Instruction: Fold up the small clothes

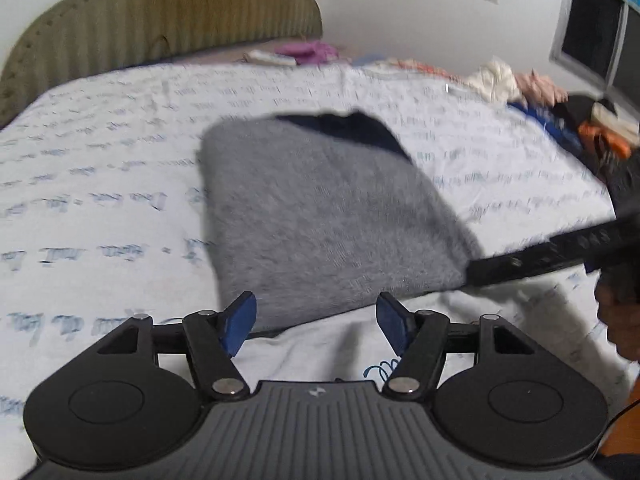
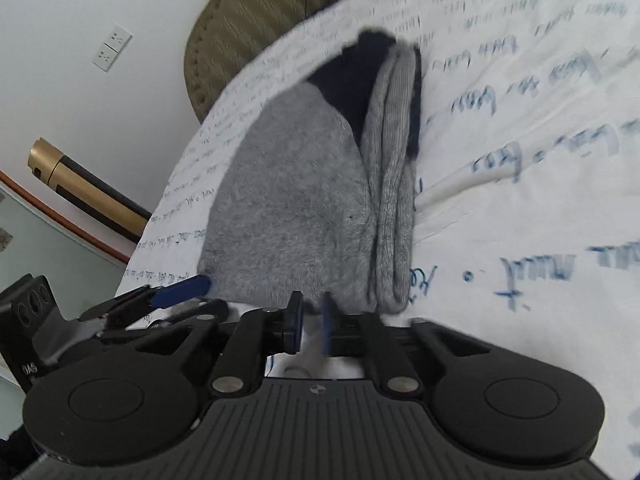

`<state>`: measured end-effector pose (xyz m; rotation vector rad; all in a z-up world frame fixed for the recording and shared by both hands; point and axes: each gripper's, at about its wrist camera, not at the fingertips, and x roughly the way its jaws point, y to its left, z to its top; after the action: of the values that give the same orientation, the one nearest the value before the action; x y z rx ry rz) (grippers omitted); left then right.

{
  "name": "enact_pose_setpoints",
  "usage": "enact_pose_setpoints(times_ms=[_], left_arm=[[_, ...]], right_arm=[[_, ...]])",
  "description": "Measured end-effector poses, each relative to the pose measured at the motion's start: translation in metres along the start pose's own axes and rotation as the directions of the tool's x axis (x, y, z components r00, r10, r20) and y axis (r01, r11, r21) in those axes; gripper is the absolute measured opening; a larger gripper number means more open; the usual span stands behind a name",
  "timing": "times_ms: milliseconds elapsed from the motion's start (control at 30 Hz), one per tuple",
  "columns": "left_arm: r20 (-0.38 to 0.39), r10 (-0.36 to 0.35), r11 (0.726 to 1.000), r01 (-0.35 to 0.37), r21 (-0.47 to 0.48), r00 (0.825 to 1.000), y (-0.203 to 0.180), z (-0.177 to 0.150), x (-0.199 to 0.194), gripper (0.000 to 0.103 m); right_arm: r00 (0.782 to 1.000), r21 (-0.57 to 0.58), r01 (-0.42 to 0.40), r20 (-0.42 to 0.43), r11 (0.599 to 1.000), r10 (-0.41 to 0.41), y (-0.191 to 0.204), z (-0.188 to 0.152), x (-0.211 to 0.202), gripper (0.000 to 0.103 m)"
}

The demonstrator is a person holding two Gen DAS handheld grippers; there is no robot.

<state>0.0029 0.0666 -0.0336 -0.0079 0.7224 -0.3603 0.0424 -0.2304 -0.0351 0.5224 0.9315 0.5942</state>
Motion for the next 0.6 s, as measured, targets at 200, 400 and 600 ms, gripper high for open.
enact_pose_setpoints(times_ms=[200, 400, 600], left_arm=[[0.064, 0.130, 0.987, -0.122, -0.108, 0.990, 0.005, -0.010, -0.006, 0.081], [0.026, 0.251, 0.968, -0.251, -0.002, 0.968, -0.019, -0.034, 0.026, 0.090], [0.009, 0.271, 0.961, -0.270, -0.064, 0.963, -0.005, -0.036, 0.035, 0.103]], right_arm=[[0.977, -0.104, 0.199, 0.101, 0.974, -0.188, 0.021, -0.022, -0.027, 0.052], [0.912, -0.212, 0.408, 0.148, 0.888, -0.383, 0.036, -0.038, 0.003, 0.084], [0.845, -0.324, 0.535, 0.216, 0.781, -0.489, 0.059, -0.054, 0.037, 0.102]])
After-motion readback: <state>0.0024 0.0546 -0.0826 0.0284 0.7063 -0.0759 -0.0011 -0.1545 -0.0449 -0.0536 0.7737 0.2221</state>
